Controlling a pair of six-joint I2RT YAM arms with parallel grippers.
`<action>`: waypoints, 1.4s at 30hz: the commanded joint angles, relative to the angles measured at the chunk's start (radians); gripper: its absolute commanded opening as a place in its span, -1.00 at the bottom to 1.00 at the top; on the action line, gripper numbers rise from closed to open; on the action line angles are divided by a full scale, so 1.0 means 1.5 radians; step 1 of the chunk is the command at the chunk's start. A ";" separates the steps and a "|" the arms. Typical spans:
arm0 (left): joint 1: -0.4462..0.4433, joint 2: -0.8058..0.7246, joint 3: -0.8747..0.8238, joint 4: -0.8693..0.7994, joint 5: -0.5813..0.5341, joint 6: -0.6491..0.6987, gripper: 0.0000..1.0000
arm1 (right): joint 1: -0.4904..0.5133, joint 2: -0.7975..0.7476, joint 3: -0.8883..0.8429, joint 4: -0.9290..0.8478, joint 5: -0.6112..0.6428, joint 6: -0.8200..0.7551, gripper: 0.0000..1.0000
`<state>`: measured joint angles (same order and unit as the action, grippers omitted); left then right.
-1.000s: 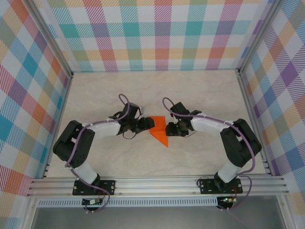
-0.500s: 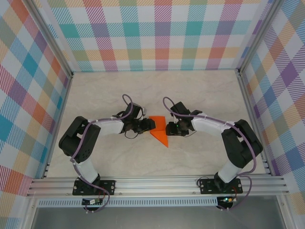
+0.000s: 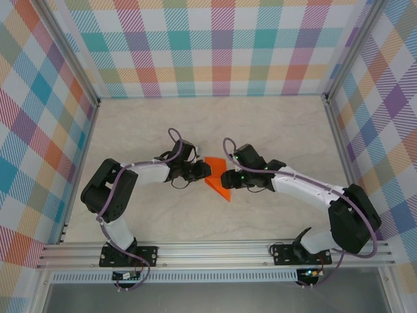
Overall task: Fold a paper plane with a square sheet of paper (fold left side to right side)
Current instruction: Fourth fold the wing at the center of the table.
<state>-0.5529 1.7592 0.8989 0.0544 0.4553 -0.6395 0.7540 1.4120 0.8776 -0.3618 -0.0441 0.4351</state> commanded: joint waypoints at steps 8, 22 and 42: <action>-0.010 -0.010 0.026 -0.015 0.016 -0.007 -0.57 | 0.076 0.142 0.068 0.024 0.097 -0.041 0.02; -0.010 0.012 0.061 -0.015 0.038 -0.058 -0.53 | 0.095 0.180 0.059 0.045 0.179 -0.059 0.04; -0.009 0.016 0.087 -0.057 0.033 -0.050 -0.42 | 0.102 0.205 0.045 0.066 0.214 -0.044 -0.38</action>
<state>-0.5549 1.7794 0.9962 0.0048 0.5053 -0.7334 0.8989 1.7103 0.9501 -0.2771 0.2665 0.3603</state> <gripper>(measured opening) 0.285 0.321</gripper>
